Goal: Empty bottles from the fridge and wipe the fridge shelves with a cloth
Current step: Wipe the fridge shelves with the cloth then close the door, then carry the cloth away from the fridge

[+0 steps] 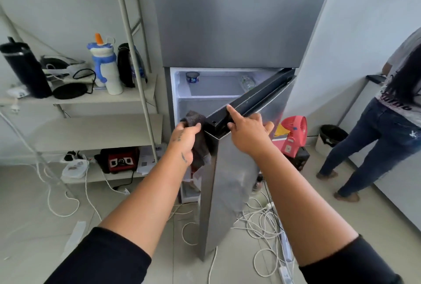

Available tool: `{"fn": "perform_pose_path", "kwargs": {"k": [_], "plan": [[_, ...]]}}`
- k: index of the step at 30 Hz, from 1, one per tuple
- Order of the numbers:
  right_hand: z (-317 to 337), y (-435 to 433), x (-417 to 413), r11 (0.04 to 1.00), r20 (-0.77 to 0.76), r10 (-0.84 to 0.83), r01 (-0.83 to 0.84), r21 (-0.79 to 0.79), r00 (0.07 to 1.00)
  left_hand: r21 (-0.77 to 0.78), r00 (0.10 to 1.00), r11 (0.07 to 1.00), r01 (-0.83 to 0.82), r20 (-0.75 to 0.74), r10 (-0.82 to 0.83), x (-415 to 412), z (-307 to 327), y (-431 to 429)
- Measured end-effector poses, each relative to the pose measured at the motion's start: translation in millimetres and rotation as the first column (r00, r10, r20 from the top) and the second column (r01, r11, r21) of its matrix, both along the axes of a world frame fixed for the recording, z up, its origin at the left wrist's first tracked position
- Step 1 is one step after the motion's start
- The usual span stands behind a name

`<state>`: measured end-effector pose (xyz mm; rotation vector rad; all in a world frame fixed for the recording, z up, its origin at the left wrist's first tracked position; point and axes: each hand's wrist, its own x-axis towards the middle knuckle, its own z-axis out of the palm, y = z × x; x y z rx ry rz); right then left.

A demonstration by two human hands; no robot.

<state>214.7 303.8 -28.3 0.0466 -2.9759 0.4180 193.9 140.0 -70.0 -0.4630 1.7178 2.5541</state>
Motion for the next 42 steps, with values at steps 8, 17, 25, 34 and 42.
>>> {"fn": "perform_pose_path", "kwargs": {"k": [8,17,25,34,42], "plan": [[-5.2,-67.7,-74.7,0.988,0.170,0.061,-0.084,0.132,0.984,-0.179,0.981,0.965,-0.192,-0.005,0.194,-66.8,5.9,-47.7],[-36.2,-102.7,-153.6,0.970,0.116,0.175,-0.191,0.148,0.978,-0.282,0.964,0.924,-0.260,-0.029,0.263,-147.8,8.9,-78.7],[-53.5,-122.0,-214.4,0.962,0.090,0.149,-0.165,0.216,0.985,-0.092,0.939,0.939,-0.332,0.062,0.338,-182.3,-8.5,-134.4],[-62.5,-194.7,-235.1,0.977,0.097,-0.156,0.168,-0.129,0.983,-0.025,0.986,0.996,-0.086,-0.142,0.081,-170.2,2.3,-256.5],[-40.9,-368.5,-231.7,0.266,0.256,0.338,0.169,-0.949,0.905,-0.139,0.954,0.989,0.043,-0.288,-0.082,-138.9,33.9,-397.4]]}}
